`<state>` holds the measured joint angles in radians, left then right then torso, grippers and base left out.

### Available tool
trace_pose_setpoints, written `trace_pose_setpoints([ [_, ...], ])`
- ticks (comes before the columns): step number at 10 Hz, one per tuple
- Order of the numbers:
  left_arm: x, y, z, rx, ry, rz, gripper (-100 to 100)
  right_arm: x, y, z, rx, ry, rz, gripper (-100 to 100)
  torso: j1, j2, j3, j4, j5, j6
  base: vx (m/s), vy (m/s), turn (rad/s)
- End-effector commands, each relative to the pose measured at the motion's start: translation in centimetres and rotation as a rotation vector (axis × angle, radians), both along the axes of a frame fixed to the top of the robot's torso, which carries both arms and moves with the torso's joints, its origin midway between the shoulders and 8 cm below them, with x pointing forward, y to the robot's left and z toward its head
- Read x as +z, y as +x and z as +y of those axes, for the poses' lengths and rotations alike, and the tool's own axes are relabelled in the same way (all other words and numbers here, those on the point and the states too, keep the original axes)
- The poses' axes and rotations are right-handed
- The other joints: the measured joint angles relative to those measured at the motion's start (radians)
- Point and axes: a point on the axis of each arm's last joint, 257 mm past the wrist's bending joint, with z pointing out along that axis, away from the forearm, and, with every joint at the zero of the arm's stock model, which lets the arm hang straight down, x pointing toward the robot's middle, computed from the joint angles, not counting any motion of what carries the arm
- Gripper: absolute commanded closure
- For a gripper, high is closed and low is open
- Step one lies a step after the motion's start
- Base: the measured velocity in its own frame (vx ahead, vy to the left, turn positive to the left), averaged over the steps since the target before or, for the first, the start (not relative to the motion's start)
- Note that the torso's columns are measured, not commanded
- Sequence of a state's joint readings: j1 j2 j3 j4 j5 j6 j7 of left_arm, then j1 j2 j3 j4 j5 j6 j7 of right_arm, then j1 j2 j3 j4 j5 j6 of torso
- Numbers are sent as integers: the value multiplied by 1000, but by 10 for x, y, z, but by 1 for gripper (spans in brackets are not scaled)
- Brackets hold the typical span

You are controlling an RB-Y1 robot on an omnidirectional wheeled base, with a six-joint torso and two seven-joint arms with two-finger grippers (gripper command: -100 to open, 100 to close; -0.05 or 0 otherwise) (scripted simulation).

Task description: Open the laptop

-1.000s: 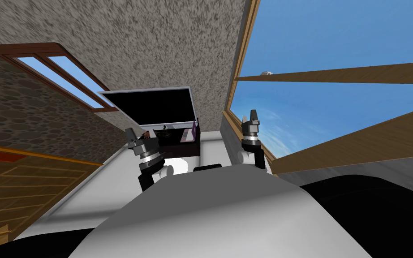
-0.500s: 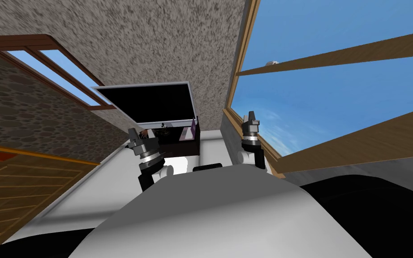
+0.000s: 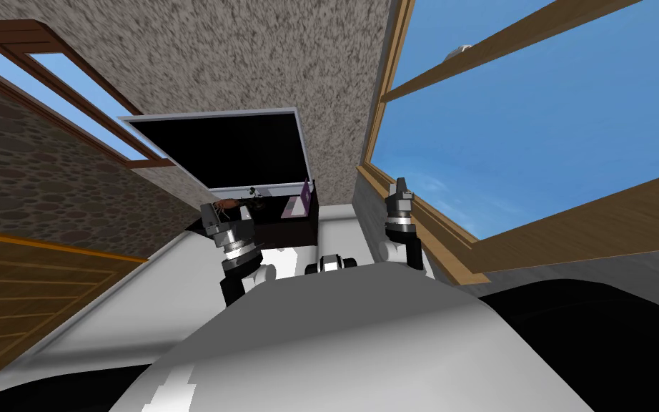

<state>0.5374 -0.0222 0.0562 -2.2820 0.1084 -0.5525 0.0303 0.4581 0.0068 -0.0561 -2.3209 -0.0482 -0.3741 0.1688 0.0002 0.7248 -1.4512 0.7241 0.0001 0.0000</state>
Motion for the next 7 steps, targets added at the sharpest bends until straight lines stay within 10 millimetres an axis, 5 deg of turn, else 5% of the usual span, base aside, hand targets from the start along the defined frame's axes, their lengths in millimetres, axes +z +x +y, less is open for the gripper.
trace_pose_setpoints([
  [1, -9, 12, -9, -52, 50, 48, -100, 0, 0, 0, 0, 0, 0, 0, 0, 9, -20, 10, 0, 0, 24, -1, -9],
  [7, -45, 46, -18, -138, 74, 188, -100, 0, 0, 0, 0, 0, 0, 0, 0, 13, -25, 14, 0, 0, 42, -5, -12],
])
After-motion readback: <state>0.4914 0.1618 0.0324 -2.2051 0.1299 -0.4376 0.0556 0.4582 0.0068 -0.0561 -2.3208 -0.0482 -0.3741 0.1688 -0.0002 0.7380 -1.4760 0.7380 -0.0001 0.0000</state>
